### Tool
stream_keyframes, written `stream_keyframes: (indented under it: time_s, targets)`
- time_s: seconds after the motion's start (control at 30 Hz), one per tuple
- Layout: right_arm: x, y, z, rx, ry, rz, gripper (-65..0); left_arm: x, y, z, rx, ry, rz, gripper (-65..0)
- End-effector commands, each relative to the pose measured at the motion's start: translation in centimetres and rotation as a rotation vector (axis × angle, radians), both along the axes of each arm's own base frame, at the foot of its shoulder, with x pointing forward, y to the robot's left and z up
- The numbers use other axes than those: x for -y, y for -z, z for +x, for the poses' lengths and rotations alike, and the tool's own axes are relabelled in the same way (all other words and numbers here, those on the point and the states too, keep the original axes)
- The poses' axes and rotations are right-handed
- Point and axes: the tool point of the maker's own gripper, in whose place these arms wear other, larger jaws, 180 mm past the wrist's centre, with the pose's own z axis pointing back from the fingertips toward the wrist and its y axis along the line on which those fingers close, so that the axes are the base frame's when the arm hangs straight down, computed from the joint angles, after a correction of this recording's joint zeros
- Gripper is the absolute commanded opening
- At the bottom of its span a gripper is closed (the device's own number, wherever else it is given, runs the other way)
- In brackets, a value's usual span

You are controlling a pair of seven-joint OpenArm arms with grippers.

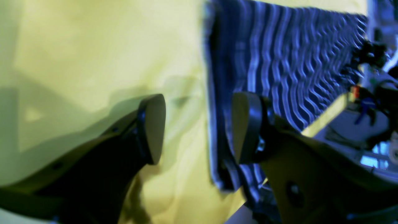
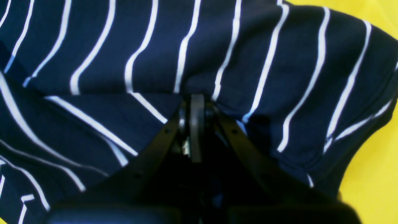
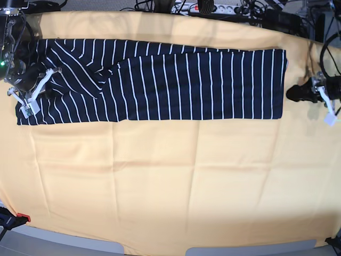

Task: Fold the T-shirt properly
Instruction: 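Move both grippers to the ends of the folded strip and grasp, then fold the strip end held by the left gripper toward the right gripper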

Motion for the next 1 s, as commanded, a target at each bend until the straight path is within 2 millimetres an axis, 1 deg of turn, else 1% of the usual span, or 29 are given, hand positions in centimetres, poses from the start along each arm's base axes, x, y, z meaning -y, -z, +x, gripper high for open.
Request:
stream_keyframes:
  time_s: [0.0,0.2,0.3,0.47,0.6,0.7,0.73,0.77,0.8,0.87,0.9,0.97]
  targets:
    - [0.5,-0.6,0.4,0.014,0.002,-0.016,-65.0,-0.6,-0.4,-0.3,-0.004,0.021,0.036,-29.2]
    - [0.5,-0.6,0.4,0.013,0.003,-0.016,-65.0,1.0,0.6,-0.8,-0.006,0.026,-0.007,-29.2]
    - [0.5,-0.6,0.4,0.013,0.004,-0.014,-65.0,2.1,1.0,-0.5,0.018,0.023,-0.038,-29.2]
    - [0.5,-0.6,0.4,0.013,0.003,-0.014,-65.0,4.6,2.1,-0.6,0.015,0.025,-0.106,-29.2]
    - [0.5,-0.6,0.4,0.013,0.003,-0.014,-65.0,6.8,3.2,-1.2,-0.012,0.055,-0.144,-29.2]
    - [0.5,-0.6,0.4,0.013,0.003,-0.014,-65.0,7.7,3.6,-1.4,-0.026,0.075,-0.155,-29.8]
    - [0.5,-0.6,0.4,0.013,0.003,-0.014,-65.0,7.7,3.6,-1.3,-0.024,0.075,-0.155,-32.8]
    - [0.5,-0.6,0.4,0.013,0.003,-0.014,-65.0,7.6,3.4,-1.1,-0.017,0.075,-0.153,-38.0]
    - [0.5,-0.6,0.4,0.013,0.003,-0.014,-65.0,7.4,3.1,-0.7,-0.007,0.076,-0.148,-45.0]
    - [0.5,-0.6,0.4,0.013,-0.002,-0.014,-65.0,6.9,2.3,0.3,0.020,0.077,-0.133,-61.5]
    - [0.3,-0.6,0.4,0.014,-0.011,-0.012,-65.0,6.5,1.7,0.9,0.037,0.077,-0.123,-65.0]
    - [-0.4,-0.9,0.4,0.022,-0.034,0.021,-65.0,5.6,0.3,2.4,0.082,0.065,-0.101,-65.0]
